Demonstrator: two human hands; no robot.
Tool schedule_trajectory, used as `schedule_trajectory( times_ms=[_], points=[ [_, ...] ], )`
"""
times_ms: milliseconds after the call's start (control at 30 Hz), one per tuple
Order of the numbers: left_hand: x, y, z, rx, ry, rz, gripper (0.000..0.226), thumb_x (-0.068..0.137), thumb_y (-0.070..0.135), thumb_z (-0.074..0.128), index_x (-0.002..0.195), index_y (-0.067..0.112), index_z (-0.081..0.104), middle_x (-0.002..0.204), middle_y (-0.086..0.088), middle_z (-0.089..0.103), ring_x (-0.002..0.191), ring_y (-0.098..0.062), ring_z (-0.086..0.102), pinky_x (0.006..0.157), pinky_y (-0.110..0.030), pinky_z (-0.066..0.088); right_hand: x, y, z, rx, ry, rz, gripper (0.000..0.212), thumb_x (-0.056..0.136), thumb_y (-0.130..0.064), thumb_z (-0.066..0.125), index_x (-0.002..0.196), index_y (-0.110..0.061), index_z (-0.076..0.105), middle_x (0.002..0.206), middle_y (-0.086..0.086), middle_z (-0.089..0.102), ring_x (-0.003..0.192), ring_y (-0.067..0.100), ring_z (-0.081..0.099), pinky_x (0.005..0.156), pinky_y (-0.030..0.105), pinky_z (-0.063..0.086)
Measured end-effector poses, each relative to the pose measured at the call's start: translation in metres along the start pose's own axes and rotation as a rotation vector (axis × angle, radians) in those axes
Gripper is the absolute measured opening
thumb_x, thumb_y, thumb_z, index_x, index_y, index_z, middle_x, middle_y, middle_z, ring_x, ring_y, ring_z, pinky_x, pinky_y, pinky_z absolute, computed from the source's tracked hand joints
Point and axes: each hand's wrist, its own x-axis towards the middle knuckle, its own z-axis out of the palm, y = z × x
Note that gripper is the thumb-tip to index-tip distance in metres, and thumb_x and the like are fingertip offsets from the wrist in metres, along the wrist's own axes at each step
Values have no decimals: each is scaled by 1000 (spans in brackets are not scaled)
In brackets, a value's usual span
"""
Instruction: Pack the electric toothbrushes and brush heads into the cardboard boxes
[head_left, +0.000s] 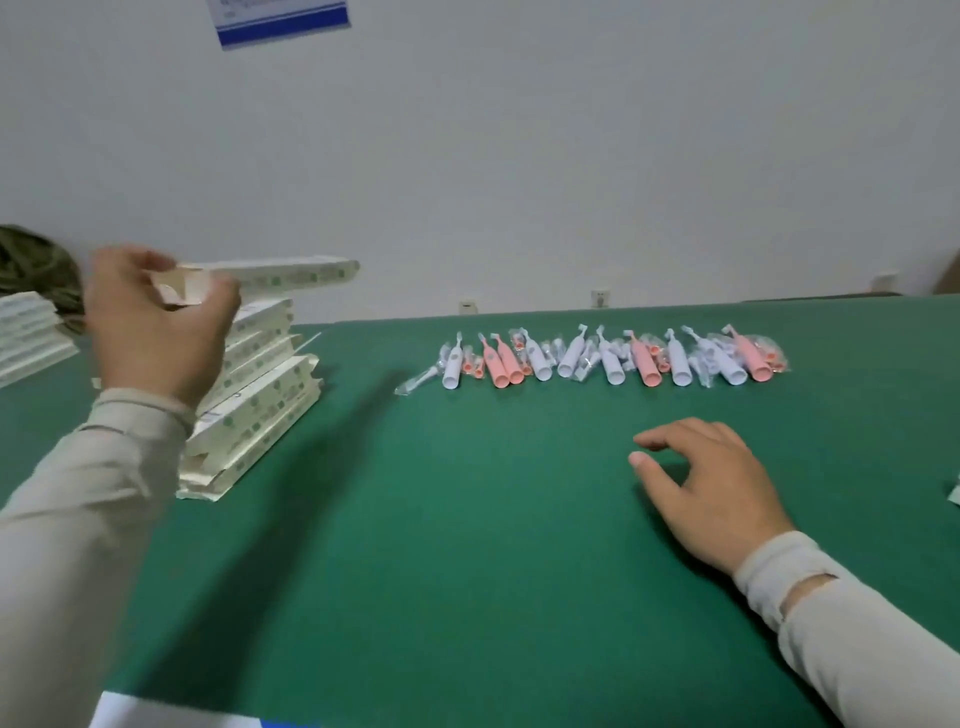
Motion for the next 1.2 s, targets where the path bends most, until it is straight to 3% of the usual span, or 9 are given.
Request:
schedule_trajectory(
  times_ms=[100,200,433,500,600,767,900,1033,1200],
  points=[
    [-87,61,39,-231,-124,247,48,76,37,75,110,44,43,114,-1,52,94,-11,53,78,-21,46,1,-13,2,665,-20,216,4,88,-22,73,92,-21,73,86,0,75,76,9,67,73,15,52],
    [-179,113,90,-356,-377,370,49,76,25,76,118,23,52,111,4,49,97,6,45,80,-14,43,2,-14,-7,1207,-110,483,47,79,-48,66,111,-14,64,97,14,76,82,23,74,68,30,60],
    [-271,142,143,-345,-844,519,61,80,37,74,133,22,48,121,7,50,110,-8,52,94,-35,48,0,20,-31,1391,-16,715,29,103,-16,49,125,-3,63,109,16,75,91,27,71,87,43,54],
    [-278,142,145,-568,-907,370,54,83,44,68,130,24,50,120,7,56,115,-9,56,97,-30,47,4,22,-33,1439,11,734,29,103,-11,49,127,1,61,113,20,72,88,27,70,75,38,58],
    [-269,141,152,-881,-719,-238,39,89,42,64,121,21,56,118,-2,64,114,-22,63,94,-35,52,7,20,-34,1477,-63,730,31,101,-14,53,127,1,61,110,17,72,82,23,67,62,32,55],
    [-258,135,154,-1164,-1056,-1016,65,76,57,71,120,10,58,109,-14,72,106,-31,68,100,-50,50,-5,3,-16,1210,-335,543,18,97,-27,64,90,-10,64,82,6,70,63,15,62,55,26,49],
    [-237,144,166,-1338,-765,-1045,67,78,57,69,128,15,56,99,-3,77,99,-17,73,73,-37,60,-3,6,-10,833,-76,353,32,88,-50,67,78,-20,64,72,-9,68,68,10,60,69,32,50],
    [-243,142,177,-1350,-660,-1057,65,86,65,55,140,29,51,114,-3,72,102,-14,72,82,-38,57,-11,11,-4,627,-94,198,40,67,-65,66,90,-33,68,90,-19,68,76,-2,58,70,22,46],
    [-257,138,185,-1429,-649,-1139,55,91,71,45,86,30,80,88,-9,77,85,-21,75,68,-39,59,-7,14,3,459,-18,200,17,69,-51,65,82,-39,65,95,-22,68,98,-2,59,81,21,46]
  ],
)
